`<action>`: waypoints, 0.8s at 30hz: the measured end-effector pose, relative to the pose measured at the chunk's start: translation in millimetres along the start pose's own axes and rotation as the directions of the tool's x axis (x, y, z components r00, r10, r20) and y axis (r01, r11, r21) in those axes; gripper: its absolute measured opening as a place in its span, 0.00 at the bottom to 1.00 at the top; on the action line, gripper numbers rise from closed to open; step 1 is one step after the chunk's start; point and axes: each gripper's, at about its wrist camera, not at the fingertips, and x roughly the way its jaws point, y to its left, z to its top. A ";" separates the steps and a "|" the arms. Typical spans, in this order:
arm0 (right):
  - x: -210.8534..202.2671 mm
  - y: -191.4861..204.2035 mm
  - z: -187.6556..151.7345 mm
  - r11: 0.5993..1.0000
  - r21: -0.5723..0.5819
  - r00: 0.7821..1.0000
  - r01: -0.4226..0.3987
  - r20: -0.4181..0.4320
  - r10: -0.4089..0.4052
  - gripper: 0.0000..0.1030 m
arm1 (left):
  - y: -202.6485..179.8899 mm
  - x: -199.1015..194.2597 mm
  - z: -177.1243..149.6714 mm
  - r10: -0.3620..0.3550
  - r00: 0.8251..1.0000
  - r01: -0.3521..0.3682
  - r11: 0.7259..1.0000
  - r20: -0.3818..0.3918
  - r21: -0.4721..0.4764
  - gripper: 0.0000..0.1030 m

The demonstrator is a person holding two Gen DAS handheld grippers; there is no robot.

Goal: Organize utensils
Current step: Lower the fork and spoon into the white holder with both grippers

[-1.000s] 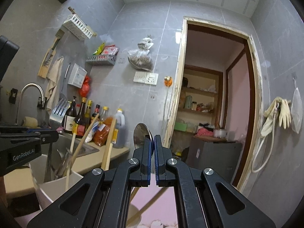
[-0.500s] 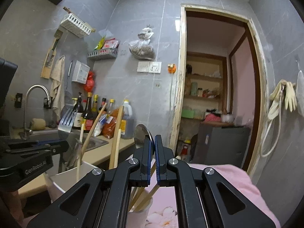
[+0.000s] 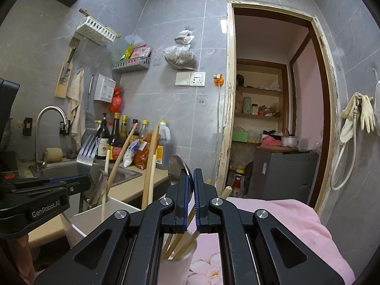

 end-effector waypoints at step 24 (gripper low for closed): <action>-3.3 1.0 -3.6 0.999 0.009 0.999 -0.046 -0.007 0.046 0.10 | 3.1 -17.2 3.2 -0.050 0.998 0.052 0.998 0.046 -0.045 0.24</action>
